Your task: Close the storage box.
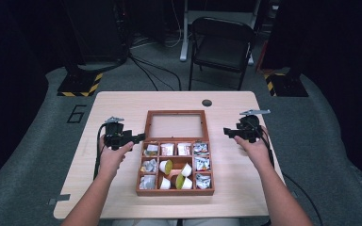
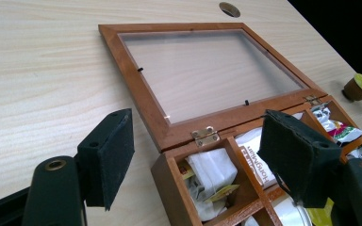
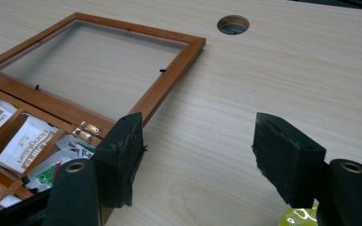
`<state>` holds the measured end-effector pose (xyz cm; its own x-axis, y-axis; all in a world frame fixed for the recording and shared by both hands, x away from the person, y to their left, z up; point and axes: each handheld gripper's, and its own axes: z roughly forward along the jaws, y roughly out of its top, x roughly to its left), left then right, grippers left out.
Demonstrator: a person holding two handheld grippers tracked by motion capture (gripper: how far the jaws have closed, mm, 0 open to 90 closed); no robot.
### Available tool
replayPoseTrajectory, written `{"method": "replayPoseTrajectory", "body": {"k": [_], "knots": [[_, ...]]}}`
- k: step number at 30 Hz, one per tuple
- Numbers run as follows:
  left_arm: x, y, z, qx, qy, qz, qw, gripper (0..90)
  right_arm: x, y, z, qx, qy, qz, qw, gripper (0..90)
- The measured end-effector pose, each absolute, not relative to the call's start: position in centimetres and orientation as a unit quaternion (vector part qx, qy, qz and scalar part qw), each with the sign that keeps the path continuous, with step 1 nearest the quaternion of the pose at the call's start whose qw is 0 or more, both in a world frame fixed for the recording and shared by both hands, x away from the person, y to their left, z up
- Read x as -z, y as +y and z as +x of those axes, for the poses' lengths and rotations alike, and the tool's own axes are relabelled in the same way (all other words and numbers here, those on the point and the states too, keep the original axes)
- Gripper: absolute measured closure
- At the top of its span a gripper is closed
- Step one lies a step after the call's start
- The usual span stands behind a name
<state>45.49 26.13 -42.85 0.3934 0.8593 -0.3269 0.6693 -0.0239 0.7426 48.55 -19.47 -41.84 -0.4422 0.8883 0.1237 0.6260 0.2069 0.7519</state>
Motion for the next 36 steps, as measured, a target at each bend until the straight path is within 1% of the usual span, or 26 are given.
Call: {"method": "replayPoseTrajectory", "body": {"k": [9,15,18,22,27,30,33,36], "knots": [[42.3,25.7,46.6,-0.112,0.535,0.715,0.436,26.6,40.2,-18.0,49.3,-0.385,0.769,0.482,0.168,32.9],[42.4,25.5,47.5,-0.111,0.533,0.720,0.431,26.6,40.0,-16.8,49.9,-0.388,0.778,0.469,0.156,33.2],[42.6,25.6,48.1,-0.111,0.535,0.720,0.429,26.6,40.3,-16.2,50.2,-0.385,0.782,0.468,0.146,33.6],[43.1,25.7,48.8,-0.102,0.539,0.717,0.430,26.6,40.7,-15.7,50.6,-0.383,0.785,0.465,0.145,33.4],[43.9,25.4,49.6,-0.090,0.540,0.716,0.433,27.1,41.3,-15.2,51.1,-0.387,0.777,0.480,0.127,32.7],[44.4,25.2,50.0,-0.090,0.544,0.718,0.424,27.2,41.8,-15.0,51.5,-0.388,0.776,0.480,0.128,32.3],[44.9,25.1,50.5,-0.089,0.547,0.721,0.416,27.7,42.5,-14.5,51.8,-0.388,0.773,0.487,0.117,31.5],[45.3,24.9,50.8,-0.090,0.545,0.726,0.409,28.3,43.1,-14.1,52.0,-0.385,0.774,0.487,0.120,31.3]]}}
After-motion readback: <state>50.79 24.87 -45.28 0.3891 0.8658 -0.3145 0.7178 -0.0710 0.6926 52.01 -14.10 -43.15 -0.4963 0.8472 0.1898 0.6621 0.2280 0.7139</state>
